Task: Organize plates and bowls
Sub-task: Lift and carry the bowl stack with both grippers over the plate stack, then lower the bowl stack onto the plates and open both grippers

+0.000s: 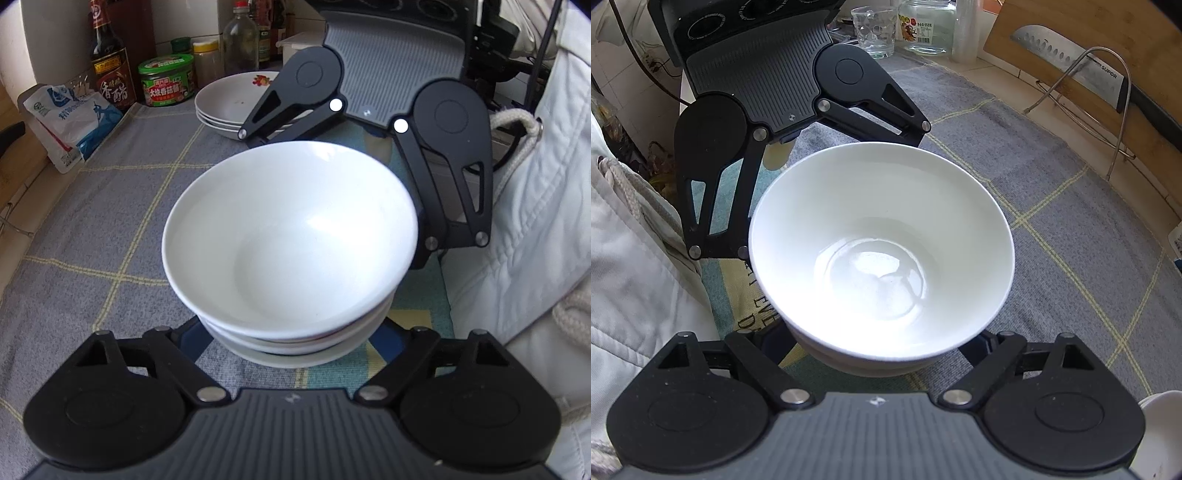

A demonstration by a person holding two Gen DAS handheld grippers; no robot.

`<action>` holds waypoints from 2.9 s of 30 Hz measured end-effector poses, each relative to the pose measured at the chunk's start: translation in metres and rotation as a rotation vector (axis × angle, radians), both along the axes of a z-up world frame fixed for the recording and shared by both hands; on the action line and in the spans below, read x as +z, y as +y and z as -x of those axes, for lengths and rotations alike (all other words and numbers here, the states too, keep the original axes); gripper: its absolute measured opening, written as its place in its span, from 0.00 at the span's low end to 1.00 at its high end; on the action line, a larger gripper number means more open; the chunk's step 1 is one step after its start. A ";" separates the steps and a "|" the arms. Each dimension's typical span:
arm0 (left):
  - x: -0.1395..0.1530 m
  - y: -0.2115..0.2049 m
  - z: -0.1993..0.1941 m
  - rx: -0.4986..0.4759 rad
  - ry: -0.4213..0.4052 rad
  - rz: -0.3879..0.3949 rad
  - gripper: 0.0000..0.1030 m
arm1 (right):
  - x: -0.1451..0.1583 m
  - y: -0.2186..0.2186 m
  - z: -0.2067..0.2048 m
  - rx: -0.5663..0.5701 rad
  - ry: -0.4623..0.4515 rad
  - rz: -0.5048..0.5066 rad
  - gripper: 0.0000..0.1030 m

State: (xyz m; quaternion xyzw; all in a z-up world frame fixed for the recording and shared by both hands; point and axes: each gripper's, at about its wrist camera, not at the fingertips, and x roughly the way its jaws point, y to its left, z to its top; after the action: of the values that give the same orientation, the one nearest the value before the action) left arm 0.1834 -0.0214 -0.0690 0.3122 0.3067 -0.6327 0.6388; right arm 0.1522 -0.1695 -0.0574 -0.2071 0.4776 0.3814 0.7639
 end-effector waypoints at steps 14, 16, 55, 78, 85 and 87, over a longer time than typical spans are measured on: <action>0.013 -0.001 0.007 0.029 -0.034 0.017 0.85 | 0.015 -0.005 0.006 0.007 -0.031 0.015 0.90; 0.018 -0.005 0.009 0.039 -0.033 0.019 0.85 | 0.020 -0.011 0.005 0.015 -0.033 0.012 0.90; 0.020 -0.237 -0.020 0.010 -0.137 0.119 0.85 | 0.036 -0.225 -0.005 -0.098 -0.103 0.111 0.90; 0.007 -0.253 -0.021 0.050 -0.088 0.110 0.85 | 0.026 -0.232 -0.007 -0.154 -0.078 0.113 0.90; 0.006 -0.255 -0.020 0.060 -0.104 0.109 0.85 | 0.026 -0.227 -0.004 -0.155 -0.102 0.137 0.90; 0.006 -0.254 -0.020 0.067 -0.107 0.111 0.86 | 0.026 -0.227 -0.004 -0.164 -0.101 0.134 0.90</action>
State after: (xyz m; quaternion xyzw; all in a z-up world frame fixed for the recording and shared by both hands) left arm 0.2035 -0.2757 -0.0628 0.2995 0.2468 -0.6094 0.6914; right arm 0.1562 -0.3969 -0.0314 -0.2369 0.4781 0.2742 0.8001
